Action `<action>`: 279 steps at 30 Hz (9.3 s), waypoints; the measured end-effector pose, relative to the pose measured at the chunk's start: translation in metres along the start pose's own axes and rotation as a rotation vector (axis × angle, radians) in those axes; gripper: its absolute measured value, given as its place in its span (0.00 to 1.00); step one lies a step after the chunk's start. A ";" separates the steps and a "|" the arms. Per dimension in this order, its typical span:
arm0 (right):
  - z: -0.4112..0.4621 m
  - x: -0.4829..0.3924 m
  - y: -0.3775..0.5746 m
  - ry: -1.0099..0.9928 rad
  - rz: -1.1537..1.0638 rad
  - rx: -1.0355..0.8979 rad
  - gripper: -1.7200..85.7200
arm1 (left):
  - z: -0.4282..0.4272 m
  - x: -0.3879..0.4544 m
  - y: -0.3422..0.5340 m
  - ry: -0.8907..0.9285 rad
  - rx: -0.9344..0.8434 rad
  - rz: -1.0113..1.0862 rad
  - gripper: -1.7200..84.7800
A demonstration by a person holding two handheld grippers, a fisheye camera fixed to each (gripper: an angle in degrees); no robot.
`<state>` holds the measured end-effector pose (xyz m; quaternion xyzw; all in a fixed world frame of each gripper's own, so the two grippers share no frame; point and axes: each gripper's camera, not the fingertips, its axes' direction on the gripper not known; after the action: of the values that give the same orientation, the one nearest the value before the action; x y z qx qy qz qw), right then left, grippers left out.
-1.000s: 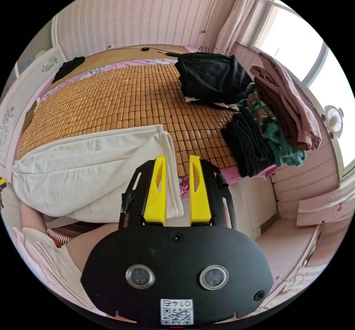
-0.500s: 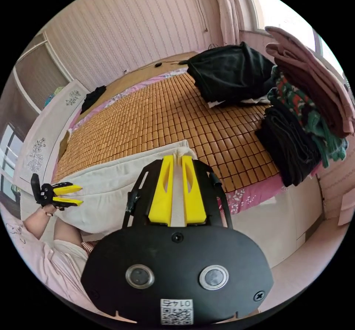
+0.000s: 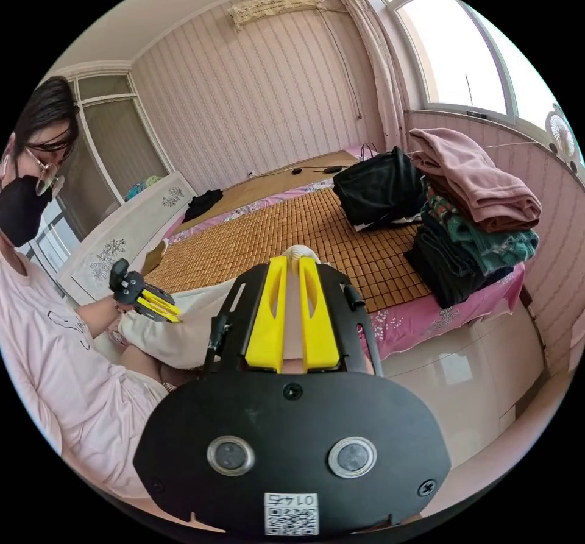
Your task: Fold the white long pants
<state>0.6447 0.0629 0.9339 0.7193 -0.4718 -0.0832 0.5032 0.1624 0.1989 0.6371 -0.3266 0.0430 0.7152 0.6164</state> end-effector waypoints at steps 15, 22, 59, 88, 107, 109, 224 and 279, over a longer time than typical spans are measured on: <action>0.155 0.088 -0.022 0.129 0.227 -0.288 0.10 | 0.130 -0.188 0.015 0.159 -0.195 -0.712 0.03; 0.179 0.137 0.044 0.030 0.512 -0.357 0.15 | 0.137 -0.184 -0.004 0.056 -0.200 -0.666 0.04; 0.352 0.116 -0.053 -0.039 0.321 -0.255 0.06 | 0.059 -0.192 -0.046 0.064 -0.172 -0.483 0.06; 0.496 -0.106 0.050 0.297 -0.377 -0.830 0.02 | -0.132 0.069 0.335 -0.304 0.086 -1.287 0.11; 0.707 -0.580 0.088 -0.701 -1.068 -0.581 0.15 | -0.189 0.171 0.596 -0.464 0.211 -1.653 0.20; 0.725 -0.610 0.096 -0.711 -1.130 -0.599 0.16 | -0.183 0.172 0.613 -0.419 0.195 -1.661 0.19; 0.666 -0.269 -0.101 -0.209 -0.537 -0.753 0.09 | -0.272 0.091 0.684 -0.496 0.207 -1.873 0.12; 0.503 -0.281 -0.042 -0.269 -0.598 -0.641 0.02 | 0.088 0.085 0.190 -0.098 0.124 -0.920 0.07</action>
<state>0.2185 -0.0459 0.5590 0.6147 -0.2549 -0.4591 0.5885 -0.0492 0.2675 0.5968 -0.2403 -0.0930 0.3781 0.8892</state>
